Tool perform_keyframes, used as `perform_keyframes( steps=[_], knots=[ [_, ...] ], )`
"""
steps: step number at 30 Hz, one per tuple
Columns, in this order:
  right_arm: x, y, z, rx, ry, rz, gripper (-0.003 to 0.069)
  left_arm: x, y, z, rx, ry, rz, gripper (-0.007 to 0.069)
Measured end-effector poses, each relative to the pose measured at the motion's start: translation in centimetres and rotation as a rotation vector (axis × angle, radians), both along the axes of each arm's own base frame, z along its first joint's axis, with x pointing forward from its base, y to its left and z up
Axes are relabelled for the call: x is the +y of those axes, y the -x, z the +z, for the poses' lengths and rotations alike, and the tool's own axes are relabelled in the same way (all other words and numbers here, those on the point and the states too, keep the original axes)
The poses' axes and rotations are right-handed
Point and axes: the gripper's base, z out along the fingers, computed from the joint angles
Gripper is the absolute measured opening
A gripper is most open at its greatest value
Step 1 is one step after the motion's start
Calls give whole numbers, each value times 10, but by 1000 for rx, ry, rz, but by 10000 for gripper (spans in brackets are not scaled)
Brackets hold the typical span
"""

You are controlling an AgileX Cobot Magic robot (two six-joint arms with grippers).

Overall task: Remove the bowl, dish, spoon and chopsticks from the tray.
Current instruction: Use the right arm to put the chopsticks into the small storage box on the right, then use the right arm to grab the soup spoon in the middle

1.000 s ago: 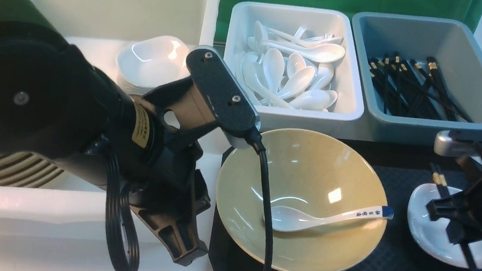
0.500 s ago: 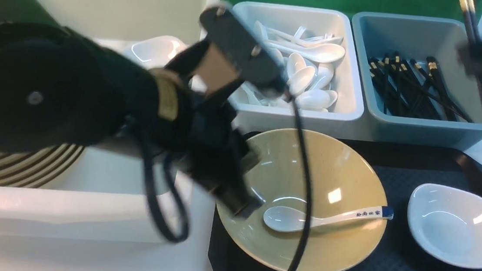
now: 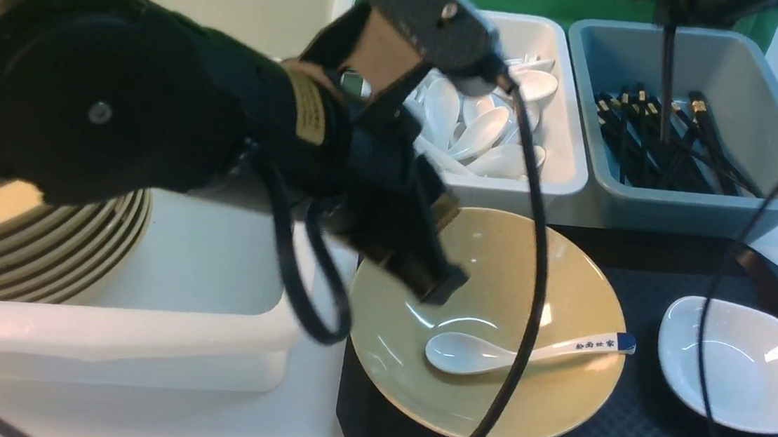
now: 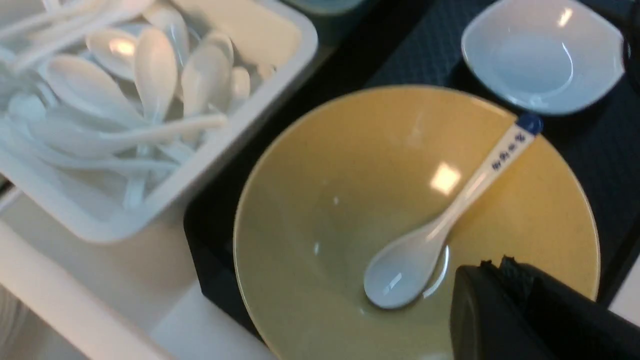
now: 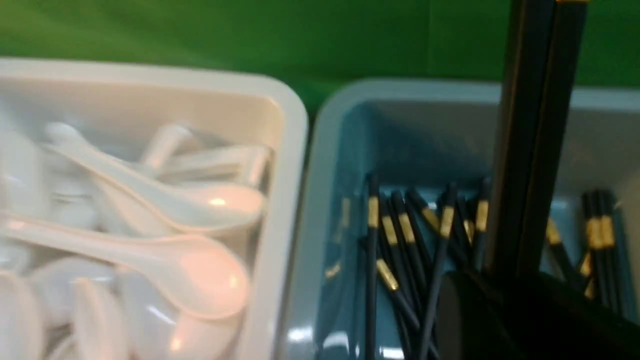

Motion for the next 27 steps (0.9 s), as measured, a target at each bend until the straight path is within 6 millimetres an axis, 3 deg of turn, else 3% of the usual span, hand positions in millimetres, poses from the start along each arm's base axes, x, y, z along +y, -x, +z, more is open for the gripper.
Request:
perform_keyframes(
  steps=[2,4,5,6,10,12,13,14,16,17,18,20,24,27],
  knots=[
    [-5,-7,-23,87,-6,-26,241,5,5,1,37,-15,15,-11],
    [-10,-5,-41,200,-2,-41,342,11,11,6,56,-14,36,-11],
    [-10,-5,-42,209,1,-40,342,12,11,6,55,-12,38,-11],
    [-11,-1,-43,258,16,-17,391,16,14,11,48,-5,44,-11],
    [1,19,-29,375,65,175,468,30,25,25,12,13,67,-11],
    [21,36,-3,348,72,303,480,43,35,34,7,12,86,-11],
    [23,38,0,343,77,320,481,44,36,35,4,15,86,-11],
    [36,53,20,311,84,384,482,53,43,38,17,0,102,-11],
    [57,77,38,289,107,482,484,66,54,41,26,-17,120,-11],
    [69,99,56,260,127,552,484,75,61,39,44,-42,131,-11],
    [72,100,53,269,132,563,484,77,63,40,43,-41,133,-11],
    [93,143,72,249,174,700,486,91,76,33,68,-63,144,-11],
    [118,198,57,317,249,921,486,105,91,16,78,-50,148,-11],
    [127,215,40,358,298,1039,486,107,95,8,69,-18,141,-11]
  ],
)
